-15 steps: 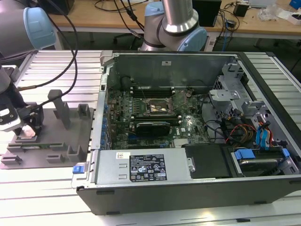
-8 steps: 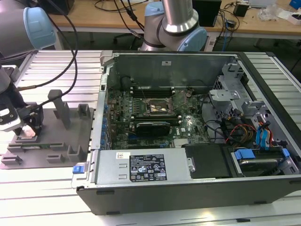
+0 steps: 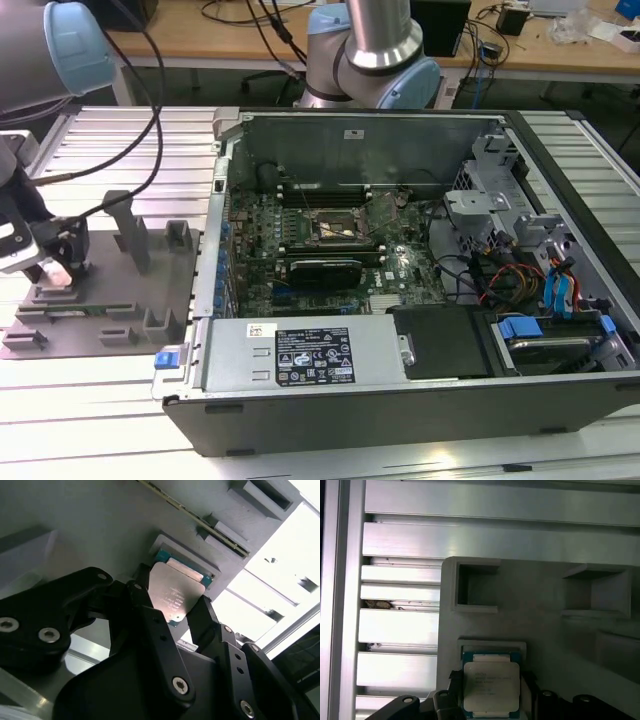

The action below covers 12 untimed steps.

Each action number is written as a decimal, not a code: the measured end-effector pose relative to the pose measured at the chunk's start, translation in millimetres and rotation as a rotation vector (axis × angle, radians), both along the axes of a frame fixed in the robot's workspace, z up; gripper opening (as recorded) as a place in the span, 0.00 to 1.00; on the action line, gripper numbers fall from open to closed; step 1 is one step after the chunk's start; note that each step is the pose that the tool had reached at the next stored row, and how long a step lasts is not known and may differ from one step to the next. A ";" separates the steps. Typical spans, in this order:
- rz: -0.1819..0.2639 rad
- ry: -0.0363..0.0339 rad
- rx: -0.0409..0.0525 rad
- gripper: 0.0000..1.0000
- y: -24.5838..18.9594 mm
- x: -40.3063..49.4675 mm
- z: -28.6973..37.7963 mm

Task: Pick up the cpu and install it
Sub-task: 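Pick up the cpu and move it towards the insertion slot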

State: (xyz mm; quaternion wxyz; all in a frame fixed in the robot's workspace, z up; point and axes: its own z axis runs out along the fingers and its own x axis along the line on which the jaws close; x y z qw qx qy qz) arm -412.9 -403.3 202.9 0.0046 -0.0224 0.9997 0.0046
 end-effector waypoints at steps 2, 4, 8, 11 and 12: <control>0.000 0.0001 0.0000 0.55 0.0 0.0 5.0; 0.000 0.0000 0.0001 0.55 0.0 0.0 8.8; 0.000 0.0000 0.0005 0.55 0.0 0.0 14.6; 0.000 0.0001 0.0008 0.55 0.0 0.0 23.5; 0.000 0.0000 0.0009 0.55 0.0 0.0 26.4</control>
